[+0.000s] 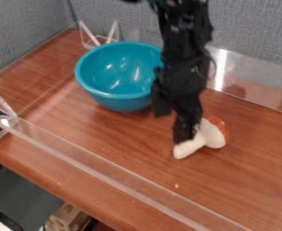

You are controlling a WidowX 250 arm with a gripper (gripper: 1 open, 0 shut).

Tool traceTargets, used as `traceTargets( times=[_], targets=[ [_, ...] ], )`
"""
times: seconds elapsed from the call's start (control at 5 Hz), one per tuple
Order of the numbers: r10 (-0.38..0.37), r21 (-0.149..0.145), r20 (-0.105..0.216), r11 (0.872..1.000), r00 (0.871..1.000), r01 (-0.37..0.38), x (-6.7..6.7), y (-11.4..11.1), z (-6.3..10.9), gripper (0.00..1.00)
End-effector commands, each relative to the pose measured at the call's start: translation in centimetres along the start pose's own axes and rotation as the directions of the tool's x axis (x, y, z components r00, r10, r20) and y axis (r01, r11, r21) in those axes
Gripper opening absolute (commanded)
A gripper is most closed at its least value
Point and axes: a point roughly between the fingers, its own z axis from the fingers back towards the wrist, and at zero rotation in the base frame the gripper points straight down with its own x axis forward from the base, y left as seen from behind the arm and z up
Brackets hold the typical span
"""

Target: Put the mushroom in the blue bowl

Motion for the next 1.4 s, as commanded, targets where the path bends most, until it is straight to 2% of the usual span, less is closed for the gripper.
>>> traceTargets(
  times=[0.0, 0.2, 0.4, 0.6, 1.2],
  targets=[
    [-0.032, 0.009, 0.018, 0.999, 0.999, 0.032, 0.9, -0.4, -1.0, 1.00],
    [-0.041, 0.004, 0.008, 0.999, 0.999, 0.041, 1.5, -0.6, -2.4, 1.00],
    [-0.055, 0.003, 0.004, 0.998, 0.998, 0.055, 2.2, -0.7, -2.6, 1.00],
    [-0.065, -0.001, 0.000, 0.998, 0.998, 0.065, 2.6, -0.7, -2.7, 0.00],
    [-0.098, 0.008, 0.053, 0.995, 0.994, 0.097, 3.4, -1.2, -1.9, 0.00]
  ],
)
